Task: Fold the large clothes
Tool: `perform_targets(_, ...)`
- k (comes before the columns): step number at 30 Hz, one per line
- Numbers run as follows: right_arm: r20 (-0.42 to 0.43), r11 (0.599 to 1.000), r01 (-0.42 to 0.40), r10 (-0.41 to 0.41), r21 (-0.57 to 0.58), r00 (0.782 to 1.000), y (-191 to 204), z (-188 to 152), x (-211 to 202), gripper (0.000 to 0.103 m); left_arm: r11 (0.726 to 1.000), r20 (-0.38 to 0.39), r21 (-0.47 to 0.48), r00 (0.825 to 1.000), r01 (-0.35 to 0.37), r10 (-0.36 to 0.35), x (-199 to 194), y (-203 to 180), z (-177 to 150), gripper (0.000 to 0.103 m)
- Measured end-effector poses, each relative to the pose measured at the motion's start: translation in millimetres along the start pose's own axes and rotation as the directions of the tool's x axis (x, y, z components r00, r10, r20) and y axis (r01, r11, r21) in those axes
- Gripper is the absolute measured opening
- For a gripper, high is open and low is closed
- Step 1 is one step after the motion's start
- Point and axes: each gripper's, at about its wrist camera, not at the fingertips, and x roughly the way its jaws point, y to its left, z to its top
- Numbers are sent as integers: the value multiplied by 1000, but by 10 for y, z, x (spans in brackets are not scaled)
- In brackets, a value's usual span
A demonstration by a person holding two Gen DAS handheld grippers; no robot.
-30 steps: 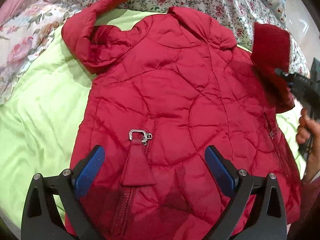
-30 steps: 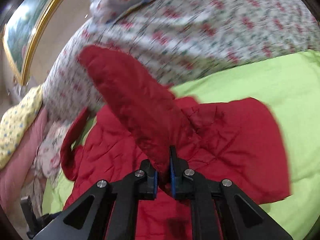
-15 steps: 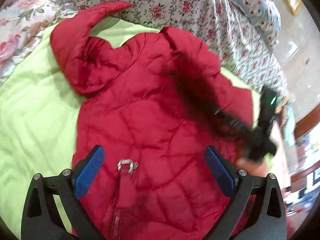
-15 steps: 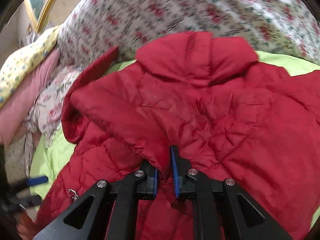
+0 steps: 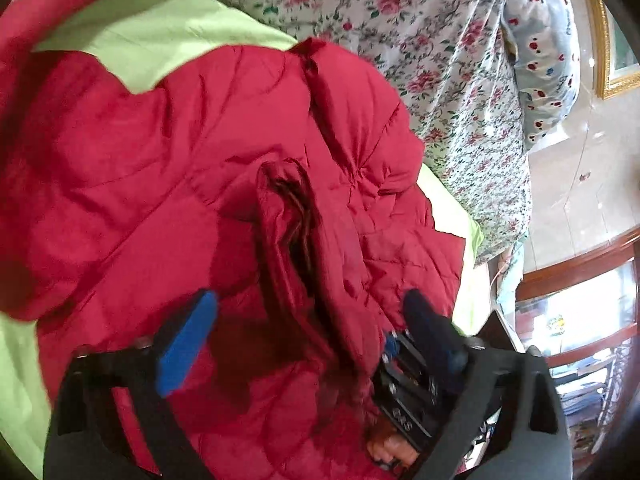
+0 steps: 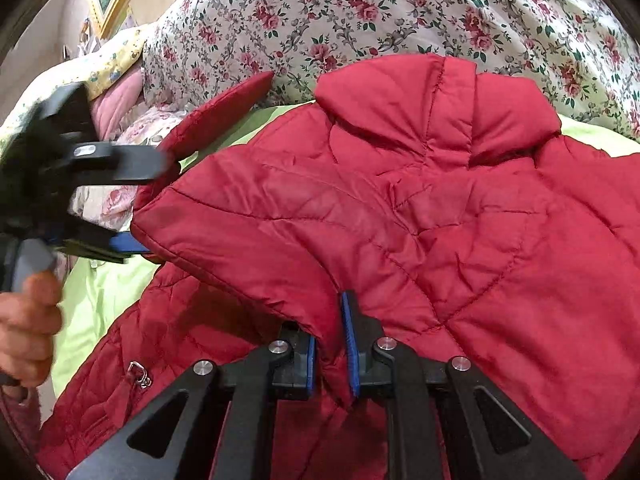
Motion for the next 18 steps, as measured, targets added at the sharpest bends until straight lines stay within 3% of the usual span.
perform_targets(1,2,1000,-1,1,1,1000,-5,-7,-5,15,1000,-9,-3,1000,8,-8,38,3,6,64)
perform_targets(2,3,1000,-2,2,1,1000,-5,-16,-7,15,1000,-15,-1,1000,17,-17,60,8,19,40)
perform_targets(3,3,1000,-4,4,4,1000,-5,-21,-6,15,1000,-22,13,999,26,-25,85,-13,25,25)
perform_targets(5,-1,1000,-5,5,11,1000,-16,-28,-8,17,999,-15,50,1000,13,-12,88,-58,41,16)
perform_targets(9,-8,999,-23,23,31,1000,-37,-59,-87,25,996,4,88,1000,6,-6,49,-53,53,11)
perform_targets(11,-11,997,-49,49,53,999,-89,-116,-214,35,995,16,100,1000,-12,10,13,-4,56,11)
perform_targets(13,-2,996,-60,60,71,998,-151,-158,-356,37,990,41,124,997,-62,58,-41,30,35,11)
perform_targets(18,100,986,34,-51,165,994,-548,-116,-861,39,953,107,190,970,-237,220,-90,129,-65,11)
